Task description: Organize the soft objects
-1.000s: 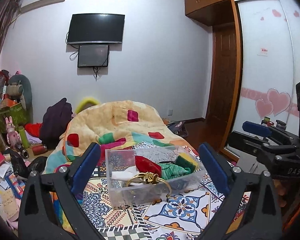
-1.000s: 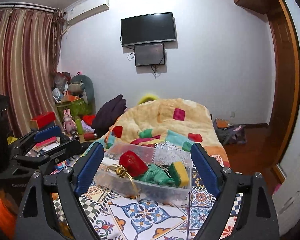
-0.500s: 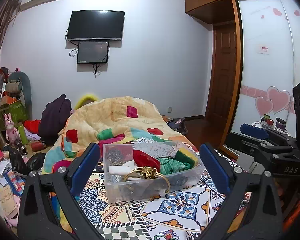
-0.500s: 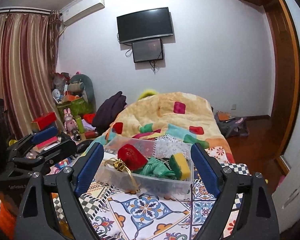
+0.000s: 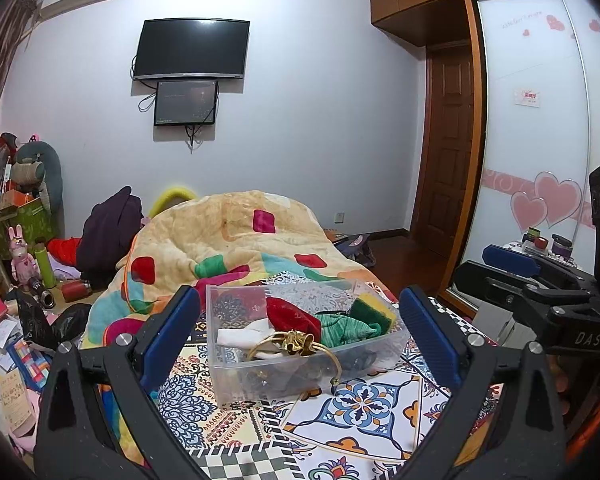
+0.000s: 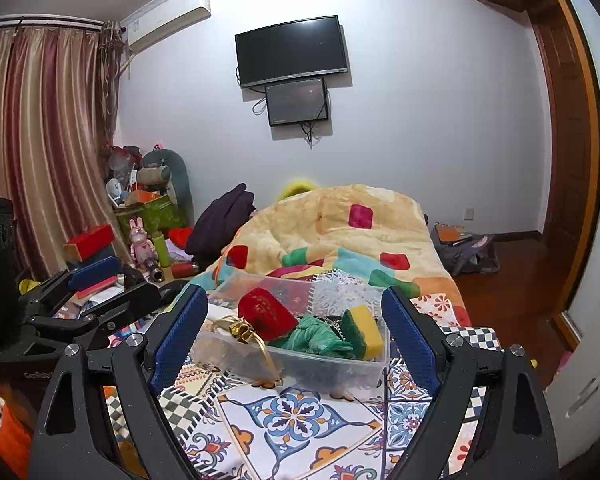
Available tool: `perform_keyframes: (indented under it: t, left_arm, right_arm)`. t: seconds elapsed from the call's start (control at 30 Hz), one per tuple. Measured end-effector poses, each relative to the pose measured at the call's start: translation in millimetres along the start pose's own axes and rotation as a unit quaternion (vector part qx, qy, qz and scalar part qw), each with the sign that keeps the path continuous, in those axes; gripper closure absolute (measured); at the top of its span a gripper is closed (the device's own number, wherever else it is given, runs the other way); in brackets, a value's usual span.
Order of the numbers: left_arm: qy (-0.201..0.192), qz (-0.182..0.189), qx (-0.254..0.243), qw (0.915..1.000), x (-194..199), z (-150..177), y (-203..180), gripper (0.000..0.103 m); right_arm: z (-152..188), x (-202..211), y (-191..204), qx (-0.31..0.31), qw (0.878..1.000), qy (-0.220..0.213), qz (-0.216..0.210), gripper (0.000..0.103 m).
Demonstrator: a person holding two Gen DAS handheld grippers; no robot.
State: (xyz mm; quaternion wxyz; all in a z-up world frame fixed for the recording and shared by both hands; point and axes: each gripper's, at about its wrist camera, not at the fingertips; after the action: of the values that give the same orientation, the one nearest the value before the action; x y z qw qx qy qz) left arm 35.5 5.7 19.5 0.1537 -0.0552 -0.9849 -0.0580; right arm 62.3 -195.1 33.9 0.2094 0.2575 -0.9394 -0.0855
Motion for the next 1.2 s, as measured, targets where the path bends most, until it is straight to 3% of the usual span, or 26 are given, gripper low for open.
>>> perform_keyframes:
  t: [1.2]
  left_arm:
    - [0.0,0.015,0.01,0.9998,-1.5,2.7,1.6,0.001]
  right_arm:
    - [-1.7,3.6,2.8,0.003,1.0,-0.005,-0.004,0.016]
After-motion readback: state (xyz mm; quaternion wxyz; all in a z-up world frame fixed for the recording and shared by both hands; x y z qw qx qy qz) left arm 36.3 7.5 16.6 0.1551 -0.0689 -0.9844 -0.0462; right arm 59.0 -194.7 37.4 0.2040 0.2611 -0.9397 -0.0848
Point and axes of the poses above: each gripper's, at about its wrist camera, not at the fingertips, and x roughly against the way its jaws point, y to its left, z to its underside, and after that the axes turned 10 degrees about -x, right-handed
